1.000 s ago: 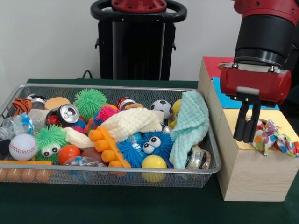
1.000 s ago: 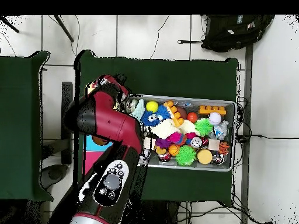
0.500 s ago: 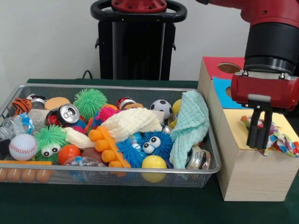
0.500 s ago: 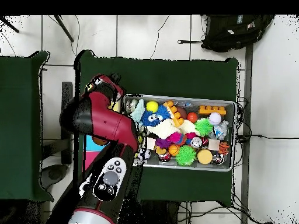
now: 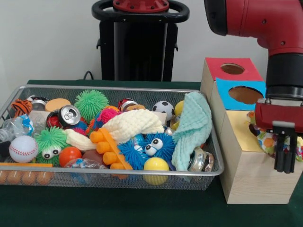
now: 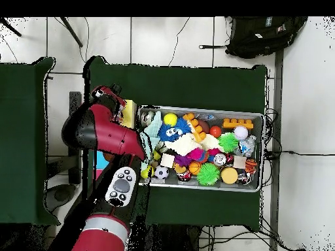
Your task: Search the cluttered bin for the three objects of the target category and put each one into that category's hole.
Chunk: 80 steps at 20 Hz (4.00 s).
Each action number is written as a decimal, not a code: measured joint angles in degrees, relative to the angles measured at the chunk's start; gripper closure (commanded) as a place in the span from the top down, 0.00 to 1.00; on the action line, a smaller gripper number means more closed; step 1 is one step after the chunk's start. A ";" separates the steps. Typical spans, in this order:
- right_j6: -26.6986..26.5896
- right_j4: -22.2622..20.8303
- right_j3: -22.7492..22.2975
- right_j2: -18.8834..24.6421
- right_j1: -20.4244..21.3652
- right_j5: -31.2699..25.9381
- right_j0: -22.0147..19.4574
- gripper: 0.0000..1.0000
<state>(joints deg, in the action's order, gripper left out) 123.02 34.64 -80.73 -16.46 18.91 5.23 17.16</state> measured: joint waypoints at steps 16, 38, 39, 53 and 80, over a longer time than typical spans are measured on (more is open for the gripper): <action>0.00 -0.06 -0.62 1.25 4.38 -7.59 -0.84 0.00; 0.00 -0.61 -1.55 -4.29 10.47 -19.99 -0.39 0.00; 0.00 -0.63 -1.58 -4.28 10.47 -19.99 -0.42 0.00; 0.00 -0.90 -3.53 -4.27 9.85 -19.50 -0.95 0.00; 0.00 -1.23 -4.60 2.98 9.79 -16.41 -6.71 0.00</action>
<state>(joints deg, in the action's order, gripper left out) 123.02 33.41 -85.34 -13.48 28.70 -11.18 10.45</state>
